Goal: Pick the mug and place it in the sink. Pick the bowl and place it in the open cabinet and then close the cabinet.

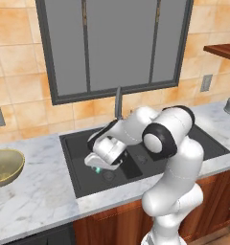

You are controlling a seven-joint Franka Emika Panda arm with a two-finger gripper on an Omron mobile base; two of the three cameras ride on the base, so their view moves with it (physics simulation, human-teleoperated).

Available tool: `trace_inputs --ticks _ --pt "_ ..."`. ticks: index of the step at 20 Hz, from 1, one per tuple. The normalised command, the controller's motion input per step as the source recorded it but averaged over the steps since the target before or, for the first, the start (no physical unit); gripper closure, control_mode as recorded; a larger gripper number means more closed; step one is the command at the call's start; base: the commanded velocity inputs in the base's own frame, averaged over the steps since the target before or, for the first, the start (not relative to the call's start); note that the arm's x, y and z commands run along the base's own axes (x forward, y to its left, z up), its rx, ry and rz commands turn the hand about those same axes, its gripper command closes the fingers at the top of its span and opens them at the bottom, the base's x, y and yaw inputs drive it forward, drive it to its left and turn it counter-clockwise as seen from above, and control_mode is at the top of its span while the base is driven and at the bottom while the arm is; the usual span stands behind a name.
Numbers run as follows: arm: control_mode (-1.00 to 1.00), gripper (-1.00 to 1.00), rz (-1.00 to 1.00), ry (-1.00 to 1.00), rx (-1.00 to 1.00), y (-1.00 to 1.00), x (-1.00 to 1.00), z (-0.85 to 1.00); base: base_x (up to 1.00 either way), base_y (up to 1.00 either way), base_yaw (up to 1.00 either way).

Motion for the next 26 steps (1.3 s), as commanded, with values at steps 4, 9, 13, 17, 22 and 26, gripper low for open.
trace_inputs --ticks 4,9,13,17,22,26 --pt "-1.0 1.0 0.0 0.0 0.0 0.15 0.33 -0.31 0.0 0.0 0.0" --pt "-1.0 1.0 0.0 0.0 0.0 0.12 0.41 -0.09 0.0 0.0 0.0" --pt "-1.0 1.0 0.0 0.0 0.0 0.12 0.47 -0.04 0.0 0.0 0.0" --pt "-1.0 1.0 0.0 0.0 0.0 0.11 0.42 -0.16 0.0 0.0 0.0" --pt "-1.0 1.0 0.0 0.0 0.0 0.12 0.45 -0.34 0.0 0.0 0.0" --pt "-1.0 1.0 0.0 0.0 0.0 0.1 0.43 -0.46 0.0 0.0 0.0"
